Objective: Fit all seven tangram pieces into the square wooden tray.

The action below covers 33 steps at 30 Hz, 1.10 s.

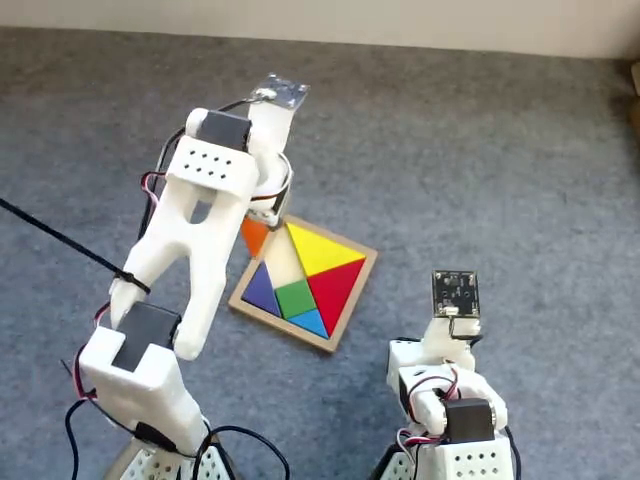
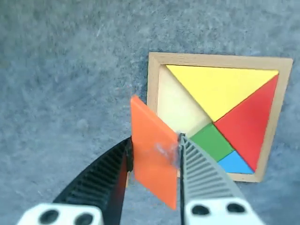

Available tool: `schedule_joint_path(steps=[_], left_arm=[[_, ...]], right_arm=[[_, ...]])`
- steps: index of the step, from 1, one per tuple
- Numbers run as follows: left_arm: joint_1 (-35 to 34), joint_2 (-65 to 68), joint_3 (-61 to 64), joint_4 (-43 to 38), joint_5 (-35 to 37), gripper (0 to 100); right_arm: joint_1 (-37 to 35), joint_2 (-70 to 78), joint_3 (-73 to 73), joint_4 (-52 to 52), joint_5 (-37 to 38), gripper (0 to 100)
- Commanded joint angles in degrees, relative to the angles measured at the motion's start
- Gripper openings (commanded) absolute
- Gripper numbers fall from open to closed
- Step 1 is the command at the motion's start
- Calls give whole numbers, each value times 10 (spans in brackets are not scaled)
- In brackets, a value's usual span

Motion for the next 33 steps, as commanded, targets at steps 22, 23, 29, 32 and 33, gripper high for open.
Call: schedule_joint_path(steps=[22, 23, 29, 32, 33], left_arm=[[18, -4, 27, -27, -32, 8], [20, -4, 38, -41, -43, 8], [29, -4, 81, -90, -63, 8], [29, -4, 84, -88, -64, 8], [29, -4, 84, -88, -65, 8]], right_arm=[[7, -10, 77, 3, -4, 34], [7, -10, 77, 3, -4, 34], [7, -10, 77, 3, -4, 34], [7, -10, 77, 3, -4, 34], [7, -10, 77, 3, -4, 34]])
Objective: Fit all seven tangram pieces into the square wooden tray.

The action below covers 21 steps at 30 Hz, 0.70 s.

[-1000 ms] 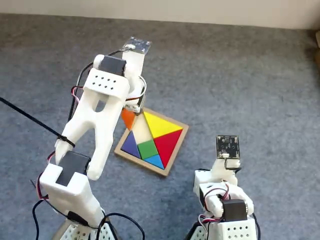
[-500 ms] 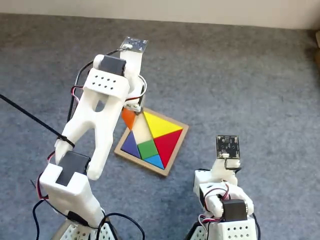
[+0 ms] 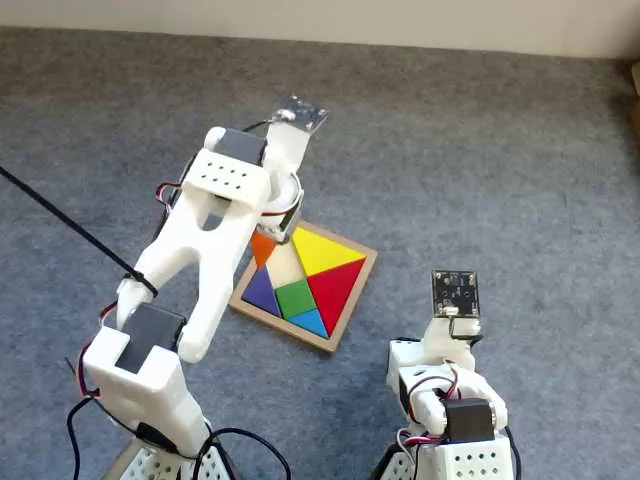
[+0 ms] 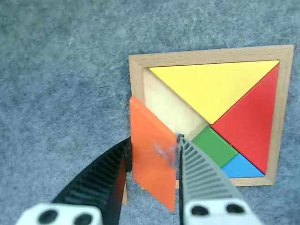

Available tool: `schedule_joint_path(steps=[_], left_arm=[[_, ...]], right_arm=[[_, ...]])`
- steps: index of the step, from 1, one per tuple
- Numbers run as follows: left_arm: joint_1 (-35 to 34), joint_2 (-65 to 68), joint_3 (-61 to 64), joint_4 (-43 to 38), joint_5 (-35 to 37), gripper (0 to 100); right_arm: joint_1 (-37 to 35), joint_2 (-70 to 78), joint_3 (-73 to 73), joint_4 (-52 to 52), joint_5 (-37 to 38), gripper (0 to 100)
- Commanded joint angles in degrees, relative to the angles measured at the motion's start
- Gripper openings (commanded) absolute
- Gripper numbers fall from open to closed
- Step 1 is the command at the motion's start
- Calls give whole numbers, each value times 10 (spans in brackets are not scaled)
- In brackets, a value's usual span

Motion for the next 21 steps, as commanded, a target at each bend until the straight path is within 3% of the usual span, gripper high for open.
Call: schedule_joint_path(steps=[1, 5, 17, 21], left_arm=[[8, -4, -4, -10, -16, 16], [18, -4, -2, -8, -81, 109], [11, -6, 24, -9, -86, 131], [6, -6, 29, -8, -86, 213]], right_arm=[[7, -10, 77, 3, -4, 34], [7, -10, 77, 3, -4, 34], [7, -10, 77, 3, -4, 34], [7, -10, 77, 3, -4, 34]])
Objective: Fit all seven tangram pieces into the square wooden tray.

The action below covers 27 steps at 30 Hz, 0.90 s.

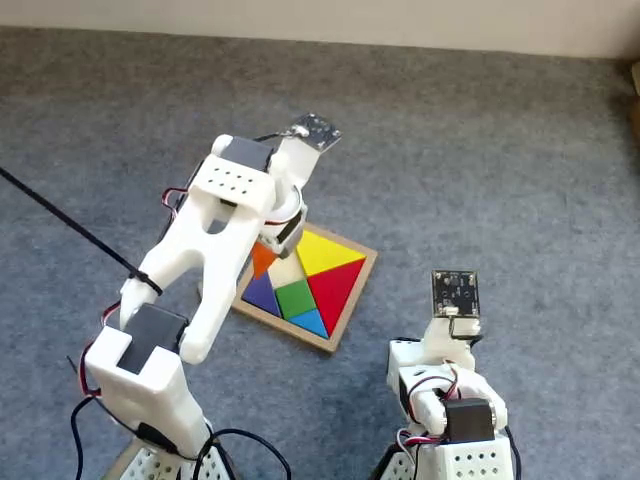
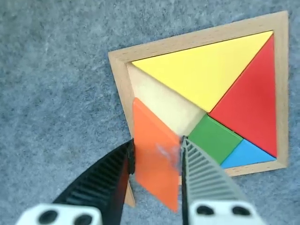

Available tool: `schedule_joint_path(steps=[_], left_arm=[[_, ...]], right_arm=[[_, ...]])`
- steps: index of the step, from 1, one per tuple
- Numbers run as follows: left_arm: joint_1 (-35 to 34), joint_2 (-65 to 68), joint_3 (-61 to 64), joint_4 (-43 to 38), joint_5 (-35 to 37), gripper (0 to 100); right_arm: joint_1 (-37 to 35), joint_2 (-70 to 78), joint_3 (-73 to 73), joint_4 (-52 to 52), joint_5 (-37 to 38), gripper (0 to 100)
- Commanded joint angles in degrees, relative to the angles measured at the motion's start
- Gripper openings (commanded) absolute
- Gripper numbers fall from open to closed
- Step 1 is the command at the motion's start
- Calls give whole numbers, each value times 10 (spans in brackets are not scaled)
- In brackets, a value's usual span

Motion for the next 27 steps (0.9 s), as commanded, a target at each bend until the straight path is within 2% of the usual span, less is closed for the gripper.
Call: schedule_joint_path(steps=[1, 3, 6, 11, 17, 23, 27], left_arm=[[-4, -6, -2, -1, -4, 240], [-4, -6, -4, -1, -4, 274], [-4, -10, -8, -1, -4, 264], [-10, -13, -22, 3, -2, 229], [-10, -12, -87, 79, -2, 173], [11, -6, -102, 84, -1, 112], [14, -11, -90, 87, 11, 105]], right_arm=[[7, -10, 77, 3, -4, 34], [7, -10, 77, 3, -4, 34], [7, -10, 77, 3, -4, 34], [7, -10, 77, 3, -4, 34], [7, -10, 77, 3, -4, 34], [7, -10, 77, 3, -4, 34], [7, -10, 77, 3, -4, 34]])
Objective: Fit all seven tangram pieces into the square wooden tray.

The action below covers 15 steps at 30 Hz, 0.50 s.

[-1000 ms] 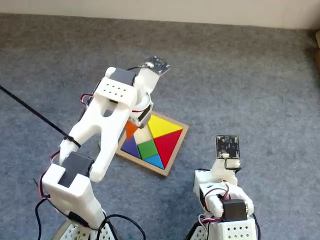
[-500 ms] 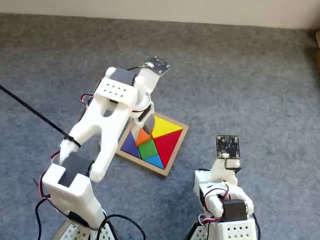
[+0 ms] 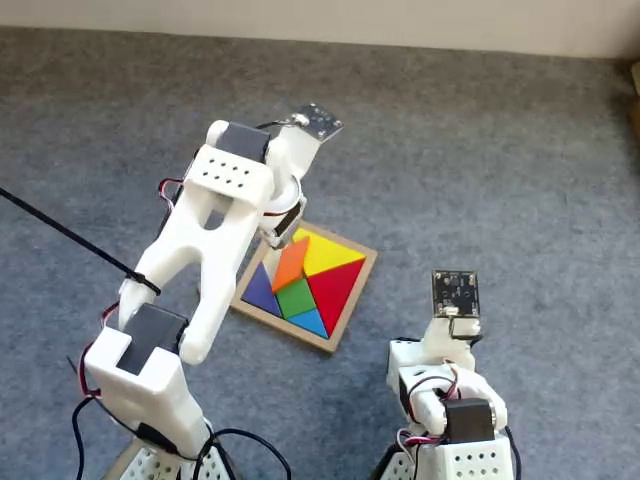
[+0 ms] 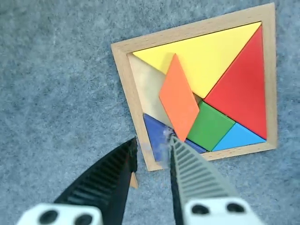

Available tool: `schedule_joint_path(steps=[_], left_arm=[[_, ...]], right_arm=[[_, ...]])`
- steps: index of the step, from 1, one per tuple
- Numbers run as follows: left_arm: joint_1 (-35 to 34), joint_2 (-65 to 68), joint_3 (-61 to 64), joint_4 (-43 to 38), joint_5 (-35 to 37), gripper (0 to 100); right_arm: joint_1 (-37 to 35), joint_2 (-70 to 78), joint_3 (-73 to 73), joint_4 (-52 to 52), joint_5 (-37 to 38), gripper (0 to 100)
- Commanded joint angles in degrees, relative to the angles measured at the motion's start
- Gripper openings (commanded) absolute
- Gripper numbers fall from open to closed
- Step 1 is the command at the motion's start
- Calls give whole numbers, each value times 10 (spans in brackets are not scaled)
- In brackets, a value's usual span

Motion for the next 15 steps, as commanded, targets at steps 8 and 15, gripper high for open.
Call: schedule_joint_path(steps=[8, 15], left_arm=[[-2, -66, -43, 88, 73, 104], [-30, -211, 17, 97, 73, 6]], right_arm=[[7, -10, 77, 3, -4, 34], [7, -10, 77, 3, -4, 34]])
